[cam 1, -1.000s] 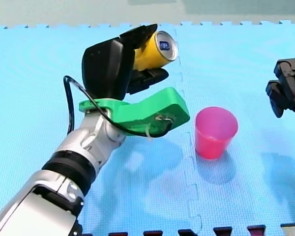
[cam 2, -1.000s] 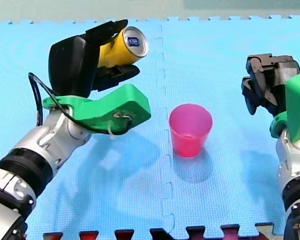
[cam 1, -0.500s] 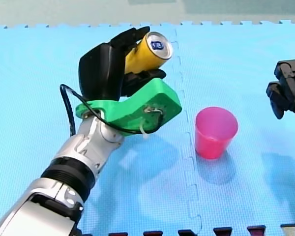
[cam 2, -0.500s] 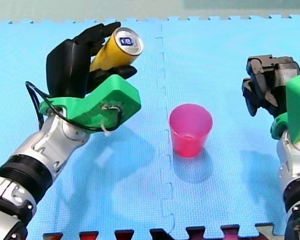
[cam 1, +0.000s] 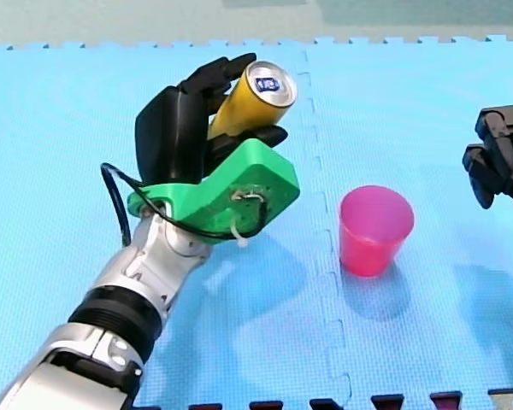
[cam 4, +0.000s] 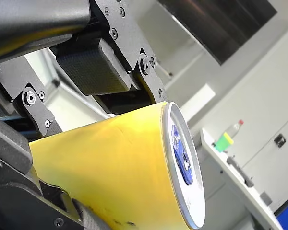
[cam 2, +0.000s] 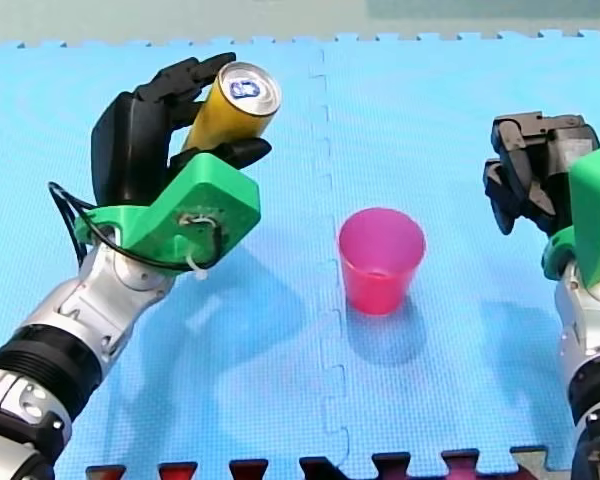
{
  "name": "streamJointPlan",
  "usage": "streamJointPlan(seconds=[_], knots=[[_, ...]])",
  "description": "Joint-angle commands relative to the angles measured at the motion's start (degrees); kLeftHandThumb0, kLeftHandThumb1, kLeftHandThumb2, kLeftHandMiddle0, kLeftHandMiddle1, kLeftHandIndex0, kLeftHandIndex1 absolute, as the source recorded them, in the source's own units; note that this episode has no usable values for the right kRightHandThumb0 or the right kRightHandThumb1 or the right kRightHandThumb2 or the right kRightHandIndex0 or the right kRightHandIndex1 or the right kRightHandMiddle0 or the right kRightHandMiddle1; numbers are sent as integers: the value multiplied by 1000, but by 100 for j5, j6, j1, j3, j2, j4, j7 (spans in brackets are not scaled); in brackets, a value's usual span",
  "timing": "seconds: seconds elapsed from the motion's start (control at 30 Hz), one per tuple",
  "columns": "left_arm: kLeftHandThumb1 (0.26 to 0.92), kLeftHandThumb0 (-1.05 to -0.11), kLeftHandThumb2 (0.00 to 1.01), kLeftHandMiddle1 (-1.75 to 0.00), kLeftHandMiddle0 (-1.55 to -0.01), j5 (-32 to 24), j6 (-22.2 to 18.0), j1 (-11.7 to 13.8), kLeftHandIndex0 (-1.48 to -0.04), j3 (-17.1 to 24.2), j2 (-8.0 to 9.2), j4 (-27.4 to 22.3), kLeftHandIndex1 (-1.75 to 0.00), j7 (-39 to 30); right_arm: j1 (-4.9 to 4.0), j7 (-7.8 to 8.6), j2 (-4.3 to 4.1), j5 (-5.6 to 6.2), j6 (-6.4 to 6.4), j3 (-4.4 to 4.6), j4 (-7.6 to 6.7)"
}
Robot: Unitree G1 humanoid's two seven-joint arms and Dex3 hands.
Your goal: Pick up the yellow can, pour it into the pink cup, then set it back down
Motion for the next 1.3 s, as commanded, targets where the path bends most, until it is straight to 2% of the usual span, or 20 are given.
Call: streamJointPlan(seconds=[0.0, 0.2, 0.63, 1.27], knots=[[749, -472, 0, -58, -1312, -199, -189, 38, -1217, 158, -29, 25, -11, -160, 9, -3, -40, 1, 11, -5, 8], [749, -460, 0, -40, -1308, -485, -474, 130, -1210, 378, -85, 104, -3, -462, 8, 20, -55, 5, 13, 0, 7], [748, -467, 0, -22, -1317, -864, -588, 334, -1191, 738, -160, 97, 0, -894, 3, 57, -90, 10, 34, -1, 40], [761, -459, 3, -11, -1330, -1638, -626, 406, -1185, 1351, -309, 156, -1, -1776, 23, 171, -135, 28, 2, -21, 78]])
